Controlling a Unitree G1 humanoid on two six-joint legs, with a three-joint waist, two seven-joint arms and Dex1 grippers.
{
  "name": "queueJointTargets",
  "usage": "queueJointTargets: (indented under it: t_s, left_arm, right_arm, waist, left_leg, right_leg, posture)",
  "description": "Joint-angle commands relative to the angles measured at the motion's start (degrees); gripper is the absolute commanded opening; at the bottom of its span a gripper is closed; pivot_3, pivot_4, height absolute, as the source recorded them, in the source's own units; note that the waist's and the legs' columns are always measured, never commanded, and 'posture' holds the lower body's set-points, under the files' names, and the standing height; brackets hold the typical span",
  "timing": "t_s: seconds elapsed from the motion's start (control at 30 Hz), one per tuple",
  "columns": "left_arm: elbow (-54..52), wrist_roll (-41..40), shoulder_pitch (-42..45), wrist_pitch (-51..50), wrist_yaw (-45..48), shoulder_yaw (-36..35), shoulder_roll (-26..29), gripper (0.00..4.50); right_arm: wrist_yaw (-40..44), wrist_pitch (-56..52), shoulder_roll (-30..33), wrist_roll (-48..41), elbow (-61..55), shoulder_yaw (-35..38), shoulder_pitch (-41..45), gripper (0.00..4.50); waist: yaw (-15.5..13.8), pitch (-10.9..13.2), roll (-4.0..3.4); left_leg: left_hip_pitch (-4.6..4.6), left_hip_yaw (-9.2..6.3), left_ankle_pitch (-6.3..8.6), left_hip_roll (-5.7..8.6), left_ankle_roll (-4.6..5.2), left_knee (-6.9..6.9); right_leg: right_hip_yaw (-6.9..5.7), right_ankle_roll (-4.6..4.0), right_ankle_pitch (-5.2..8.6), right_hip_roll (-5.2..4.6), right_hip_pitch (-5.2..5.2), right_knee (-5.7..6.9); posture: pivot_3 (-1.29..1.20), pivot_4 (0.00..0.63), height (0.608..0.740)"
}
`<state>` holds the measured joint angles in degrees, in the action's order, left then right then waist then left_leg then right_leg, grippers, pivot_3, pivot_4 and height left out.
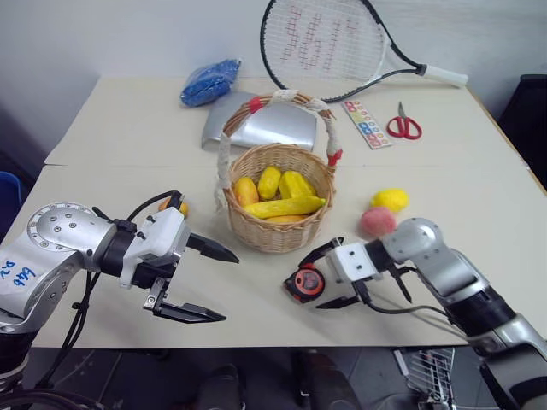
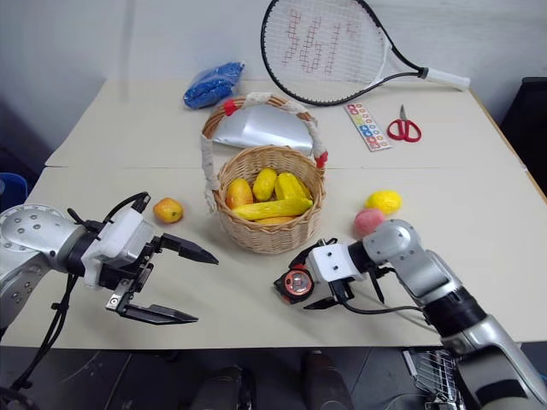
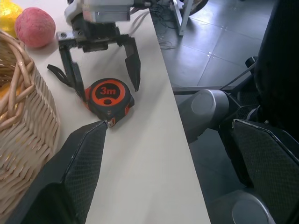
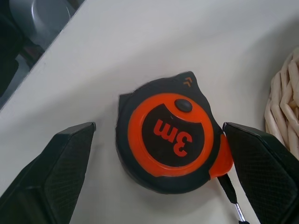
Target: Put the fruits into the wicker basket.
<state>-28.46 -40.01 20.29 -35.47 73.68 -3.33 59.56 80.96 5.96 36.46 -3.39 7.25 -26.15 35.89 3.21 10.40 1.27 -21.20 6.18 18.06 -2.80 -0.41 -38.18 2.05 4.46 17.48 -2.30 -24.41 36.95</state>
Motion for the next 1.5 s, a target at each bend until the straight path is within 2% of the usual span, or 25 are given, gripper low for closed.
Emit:
queueJointTargets:
  t_s: [0.03, 0.2, 0.33, 0.43, 0.5, 0.63, 0.67, 0.73, 0.8, 0.87, 1.03, 1.13, 1.17, 1.2, 1.33, 1.5]
  left_arm:
    - [-0.9, -0.2, 0.4, 0.4, -0.9, -1.6, 0.3, 4.50]
    - [-1.5, -0.6, -0.3, 0.3, -2.2, -2.3, 0.1, 4.50]
    - [-1.7, -1.3, -0.3, 0.1, -3.1, -2.6, -0.3, 4.50]
    - [-1.9, -2.3, 0.1, -0.2, -4.0, -2.8, -1.1, 4.50]
    - [-1.4, -3.9, 1.7, -1.0, -5.7, -2.9, -3.1, 4.50]
    - [-0.8, -5.4, 3.6, -1.9, -7.9, -3.1, -5.6, 4.50]
    - [-0.5, -5.3, 4.2, -1.9, -8.4, -2.9, -6.3, 4.50]
    - [-0.3, -5.2, 4.6, -1.9, -8.8, -2.7, -7.0, 4.50]
    - [0.4, -4.5, 5.7, -1.5, -8.9, -2.0, -7.8, 4.50]
    - [1.3, -3.9, 6.9, -1.1, -9.0, -1.3, -8.6, 4.50]
    - [3.0, -2.9, 9.2, -0.3, -9.1, -0.2, -10.1, 4.50]
    - [3.4, -3.1, 10.4, -0.6, -9.8, -0.2, -11.0, 4.50]
    - [3.5, -3.3, 10.8, -0.8, -10.2, -0.3, -11.3, 4.50]
    - [3.6, -3.6, 11.1, -1.2, -10.5, -0.5, -11.6, 4.50]
    - [3.1, -4.8, 11.8, -2.6, -11.4, -1.1, -11.9, 4.50]
    - [1.8, -5.6, 10.0, -3.5, -13.8, -3.5, -11.6, 4.50]
  right_arm:
    - [1.0, 4.1, -2.1, 1.9, 5.7, -1.1, 2.8, 4.49]
    - [3.5, 5.9, -3.9, 1.0, 9.9, -0.8, 4.3, 3.47]
    - [5.5, 2.8, -2.3, -2.1, 6.9, 1.1, 2.4, 3.47]
    - [5.7, -4.5, -0.1, -7.4, -0.1, 4.2, -1.0, 3.47]
    - [2.7, -16.0, 5.2, -15.0, -10.3, 11.6, -6.9, 3.47]
    - [-2.0, -29.2, 14.5, -24.8, -21.8, 26.9, -18.2, 3.47]
    - [-3.1, -31.7, 17.0, -26.3, -22.8, 32.9, -21.9, 3.47]
    - [-4.8, -34.6, 19.6, -28.2, -24.0, 39.9, -26.4, 3.47]
    - [-7.1, -34.5, 21.9, -26.0, -19.2, 47.6, -30.4, 3.47]
    - [-9.4, -31.7, 23.5, -22.1, -13.0, 51.4, -33.0, 3.47]
    - [-20.1, -21.4, 22.4, -11.0, 3.6, 46.8, -29.7, 3.47]
    - [-28.4, -22.9, 18.5, -8.8, 11.2, 44.7, -23.4, 3.47]
    - [-29.0, -22.6, 17.8, -8.3, 12.6, 44.1, -22.4, 4.19]
    - [-28.9, -22.3, 17.5, -8.1, 13.3, 43.7, -21.9, 4.42]
    - [-27.0, -25.7, 17.4, -11.6, 13.1, 45.0, -21.4, 4.47]
    - [-21.1, -31.8, 21.0, -19.1, 7.4, 49.9, -20.5, 4.47]
  waist:
    - [0.0, 0.0, 0.01]
    - [0.0, 0.0, 0.03]
    - [0.0, 0.0, 0.03]
    - [-0.4, 0.0, 0.04]
    - [-1.1, 0.0, 0.01]
    - [-2.0, 0.1, 0.02]
    - [-2.1, 0.1, 0.06]
    - [-2.0, 0.0, 0.13]
    - [-1.6, 0.1, 0.14]
    - [-1.5, 0.1, 0.15]
    - [-1.3, 0.1, 0.16]
    - [-0.9, 0.1, 0.15]
    - [-0.9, 0.1, 0.12]
    - [-0.9, 0.1, 0.09]
    - [-1.1, 0.1, 0.07]
    - [-1.4, 0.1, 0.07]
  left_leg:
    - [0.00, -0.01, -0.02, -0.01, -0.04, 0.02]
    - [0.04, -0.03, -0.09, -0.10, -0.16, 0.02]
    - [0.03, -0.04, -0.09, -0.09, -0.16, 0.01]
    - [-0.01, -0.08, -0.09, -0.09, -0.16, 0.02]
    - [-0.09, -0.14, -0.08, -0.05, -0.14, 0.02]
    - [-0.14, -0.18, -0.01, 0.07, -0.01, -0.05]
    - [-0.11, -0.18, 0.00, 0.09, 0.02, -0.05]
    - [-0.04, -0.18, 0.04, 0.08, 0.08, -0.03]
    - [0.03, -0.19, 0.15, 0.05, 0.29, -0.02]
    - [0.07, -0.16, 0.14, 0.06, 0.27, 0.01]
    - [0.12, -0.03, 0.12, 0.12, 0.24, -0.01]
    - [0.12, 0.05, -0.09, 0.12, -0.13, 0.00]
    - [0.11, 0.08, -0.12, 0.11, -0.17, 0.01]
    - [0.08, 0.08, -0.13, 0.10, -0.19, 0.01]
    - [0.04, 0.12, -0.17, -0.03, -0.26, 0.08]
    - [0.08, 0.22, -0.17, -0.08, -0.25, 0.05]
  right_leg:
    - [0.01, -0.02, 0.01, 0.02, -0.03, 0.01]
    - [0.03, -0.04, 0.02, 0.08, -0.03, 0.08]
    - [0.02, -0.04, 0.02, 0.03, -0.03, 0.12]
    - [-0.01, -0.04, 0.02, 0.00, -0.04, 0.11]
    - [-0.05, -0.05, 0.02, -0.08, -0.05, 0.07]
    - [-0.06, -0.03, 0.02, -0.20, -0.02, 0.04]
    - [-0.07, -0.02, 0.01, -0.22, 0.01, 0.05]
    - [-0.05, 0.00, 0.00, -0.18, 0.11, -0.06]
    - [-0.05, 0.03, -0.02, -0.12, 0.16, -0.07]
    - [-0.01, 0.03, -0.02, -0.06, 0.17, -0.05]
    - [0.11, 0.03, -0.02, 0.10, 0.15, -0.06]
    - [0.23, 0.05, -0.02, 0.20, 0.08, -0.04]
    - [0.29, 0.06, -0.03, 0.31, 0.05, -0.01]
    - [0.35, 0.06, -0.03, 0.49, 0.00, 0.03]
    - [0.55, 0.07, -0.03, 0.66, -0.10, 0.04]
    - [0.64, 0.13, -0.06, 0.66, -0.09, 0.07]
  posture:
    - [0.00, 0.150, 0.740]
    - [0.00, 0.150, 0.740]
    - [0.00, 0.150, 0.740]
    - [0.00, 0.150, 0.740]
    - [0.00, 0.150, 0.740]
    - [0.00, 0.150, 0.740]
    - [0.00, 0.150, 0.740]
    - [0.00, 0.150, 0.740]
    - [0.00, 0.150, 0.740]
    - [0.00, 0.150, 0.740]
    - [0.00, 0.150, 0.740]
    - [0.00, 0.150, 0.740]
    - [0.00, 0.150, 0.740]
    - [0.00, 0.150, 0.740]
    - [0.00, 0.150, 0.740]
    - [0.00, 0.150, 0.740]
